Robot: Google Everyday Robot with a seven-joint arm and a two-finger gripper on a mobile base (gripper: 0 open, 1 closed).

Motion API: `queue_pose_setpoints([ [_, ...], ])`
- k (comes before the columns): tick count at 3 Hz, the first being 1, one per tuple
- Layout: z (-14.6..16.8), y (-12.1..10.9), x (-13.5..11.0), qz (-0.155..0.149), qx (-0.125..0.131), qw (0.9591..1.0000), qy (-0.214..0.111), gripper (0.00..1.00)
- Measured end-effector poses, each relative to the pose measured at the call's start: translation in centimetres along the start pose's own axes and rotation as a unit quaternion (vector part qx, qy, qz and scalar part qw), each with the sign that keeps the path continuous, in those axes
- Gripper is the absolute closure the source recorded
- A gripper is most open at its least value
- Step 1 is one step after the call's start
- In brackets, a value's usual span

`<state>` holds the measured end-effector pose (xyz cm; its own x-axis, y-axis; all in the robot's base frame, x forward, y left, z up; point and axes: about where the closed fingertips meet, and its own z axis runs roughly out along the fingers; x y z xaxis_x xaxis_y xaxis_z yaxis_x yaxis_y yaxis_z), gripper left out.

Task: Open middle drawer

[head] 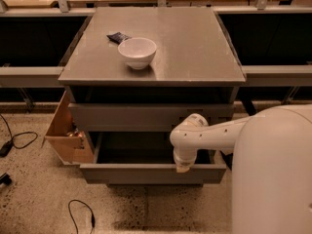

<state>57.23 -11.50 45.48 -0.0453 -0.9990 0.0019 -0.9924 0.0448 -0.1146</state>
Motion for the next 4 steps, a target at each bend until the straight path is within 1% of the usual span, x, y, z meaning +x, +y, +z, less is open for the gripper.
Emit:
queue_pose_setpoints([
  [1,-0.05,0.03,-0.39,0.000,0.000,1.0000,0.000,1.00],
  [2,-0.05,0.03,-0.39,0.000,0.000,1.0000,0.000,0.73],
  [4,-0.05,0.03,-0.39,0.000,0.000,1.0000,0.000,0.27],
])
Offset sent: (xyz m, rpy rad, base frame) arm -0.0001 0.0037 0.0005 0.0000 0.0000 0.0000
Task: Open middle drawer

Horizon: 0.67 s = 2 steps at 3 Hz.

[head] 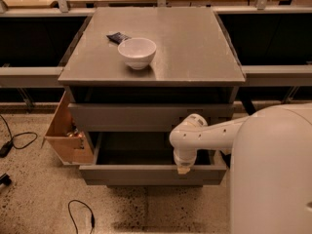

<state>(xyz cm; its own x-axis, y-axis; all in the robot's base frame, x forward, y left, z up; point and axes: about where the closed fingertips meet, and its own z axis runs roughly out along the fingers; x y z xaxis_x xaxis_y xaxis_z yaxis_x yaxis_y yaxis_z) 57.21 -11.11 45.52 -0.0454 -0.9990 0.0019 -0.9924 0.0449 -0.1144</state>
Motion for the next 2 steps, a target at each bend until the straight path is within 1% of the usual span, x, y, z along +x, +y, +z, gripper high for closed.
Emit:
queue_pose_setpoints([
  [1,0.00,0.00,0.00,0.000,0.000,1.0000,0.000,0.04],
  [2,0.00,0.00,0.00,0.000,0.000,1.0000,0.000,0.00],
])
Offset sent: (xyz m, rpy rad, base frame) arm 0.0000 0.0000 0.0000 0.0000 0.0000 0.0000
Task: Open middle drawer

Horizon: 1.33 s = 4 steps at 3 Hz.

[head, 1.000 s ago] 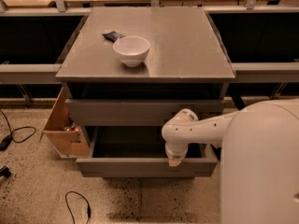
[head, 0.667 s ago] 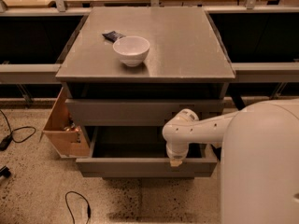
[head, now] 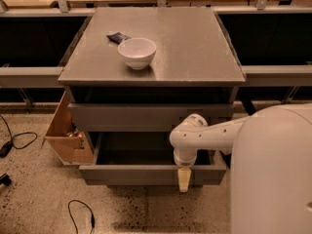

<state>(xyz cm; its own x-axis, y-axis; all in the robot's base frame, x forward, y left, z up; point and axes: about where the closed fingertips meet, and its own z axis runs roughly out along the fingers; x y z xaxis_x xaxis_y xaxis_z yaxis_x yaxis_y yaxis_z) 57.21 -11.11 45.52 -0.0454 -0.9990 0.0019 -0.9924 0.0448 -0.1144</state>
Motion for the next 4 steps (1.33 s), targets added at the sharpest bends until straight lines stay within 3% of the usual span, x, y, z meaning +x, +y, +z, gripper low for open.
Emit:
queue_pose_setpoints([
  [1,0.9,0.0,0.1,0.004,-0.012,0.9999,0.003,0.00],
  [2,4.3,2.8,0.1,0.010,-0.051,0.9986,-0.006,0.19],
  [3,4.3,5.8,-1.4,0.014,-0.059,0.9979,-0.022,0.42],
  [4,3.7,7.2,-1.9,0.017,-0.063,0.9976,-0.022,0.66],
])
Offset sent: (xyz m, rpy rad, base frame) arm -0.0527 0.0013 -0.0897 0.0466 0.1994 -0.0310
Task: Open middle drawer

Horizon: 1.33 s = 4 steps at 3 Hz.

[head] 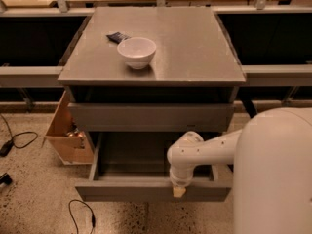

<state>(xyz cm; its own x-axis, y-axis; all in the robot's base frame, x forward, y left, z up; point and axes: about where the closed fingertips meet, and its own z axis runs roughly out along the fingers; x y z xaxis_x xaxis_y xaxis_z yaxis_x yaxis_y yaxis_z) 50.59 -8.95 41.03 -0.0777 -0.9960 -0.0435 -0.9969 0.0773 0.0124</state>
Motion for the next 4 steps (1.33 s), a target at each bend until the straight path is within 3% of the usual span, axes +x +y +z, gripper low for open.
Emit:
queue_pose_setpoints([
  [1,-1.1,3.1,1.1,0.000,-0.019,0.9997,0.013,0.89],
  [2,-1.5,4.5,1.6,0.000,-0.028,0.9994,0.018,1.00],
  [3,-1.7,7.6,2.9,0.004,-0.056,0.9983,0.016,1.00],
  [4,-1.7,7.6,2.7,0.004,-0.056,0.9983,0.016,1.00],
])
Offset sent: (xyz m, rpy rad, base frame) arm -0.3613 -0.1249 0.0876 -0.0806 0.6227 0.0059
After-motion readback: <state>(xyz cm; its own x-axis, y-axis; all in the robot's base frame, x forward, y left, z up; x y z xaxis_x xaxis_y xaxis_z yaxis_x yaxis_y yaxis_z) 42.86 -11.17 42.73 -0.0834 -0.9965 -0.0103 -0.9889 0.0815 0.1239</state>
